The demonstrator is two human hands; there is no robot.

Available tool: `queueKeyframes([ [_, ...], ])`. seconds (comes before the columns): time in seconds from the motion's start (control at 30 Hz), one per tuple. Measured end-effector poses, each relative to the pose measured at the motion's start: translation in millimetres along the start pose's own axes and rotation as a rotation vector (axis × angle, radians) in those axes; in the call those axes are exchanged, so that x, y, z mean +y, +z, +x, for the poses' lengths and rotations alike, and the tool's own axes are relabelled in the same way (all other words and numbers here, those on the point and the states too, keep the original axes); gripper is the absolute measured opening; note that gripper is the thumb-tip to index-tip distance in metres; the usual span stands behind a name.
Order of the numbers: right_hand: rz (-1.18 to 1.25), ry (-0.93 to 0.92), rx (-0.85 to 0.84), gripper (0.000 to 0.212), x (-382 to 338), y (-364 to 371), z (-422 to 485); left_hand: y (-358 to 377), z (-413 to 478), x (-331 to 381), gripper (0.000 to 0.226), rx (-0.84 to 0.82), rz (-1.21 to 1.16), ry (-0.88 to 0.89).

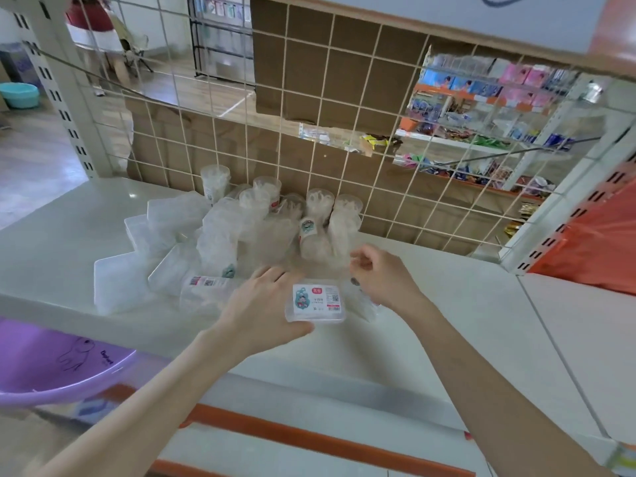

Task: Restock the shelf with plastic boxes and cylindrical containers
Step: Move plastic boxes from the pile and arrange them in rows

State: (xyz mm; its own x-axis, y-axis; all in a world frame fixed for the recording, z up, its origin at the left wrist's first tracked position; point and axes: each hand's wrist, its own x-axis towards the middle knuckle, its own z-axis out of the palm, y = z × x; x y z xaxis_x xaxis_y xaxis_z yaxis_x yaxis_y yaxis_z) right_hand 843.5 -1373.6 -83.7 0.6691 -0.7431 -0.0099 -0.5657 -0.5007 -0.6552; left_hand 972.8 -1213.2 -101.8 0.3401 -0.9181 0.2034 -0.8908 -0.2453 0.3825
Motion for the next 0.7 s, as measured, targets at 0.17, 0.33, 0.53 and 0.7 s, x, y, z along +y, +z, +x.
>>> queueKeyframes([
  [0.17, -0.397, 0.049, -0.127, 0.047, 34, 10, -16, 25, -5, 11, 0.077, -0.08, -0.033, -0.044],
  [0.33, -0.372, 0.075, -0.058, 0.047, 47, 8, -22, 35, -3, 13, 0.069, -0.08, -0.059, -0.046],
  [0.53, -0.385, 0.13, -0.019, 0.05, 48, -1, -23, 36, -3, 10, 0.061, -0.079, -0.032, -0.046],
  [0.7, -0.331, -0.02, 0.0, 0.05, 24, 3, -15, 15, -8, 9, 0.054, -0.008, -0.044, 0.034],
])
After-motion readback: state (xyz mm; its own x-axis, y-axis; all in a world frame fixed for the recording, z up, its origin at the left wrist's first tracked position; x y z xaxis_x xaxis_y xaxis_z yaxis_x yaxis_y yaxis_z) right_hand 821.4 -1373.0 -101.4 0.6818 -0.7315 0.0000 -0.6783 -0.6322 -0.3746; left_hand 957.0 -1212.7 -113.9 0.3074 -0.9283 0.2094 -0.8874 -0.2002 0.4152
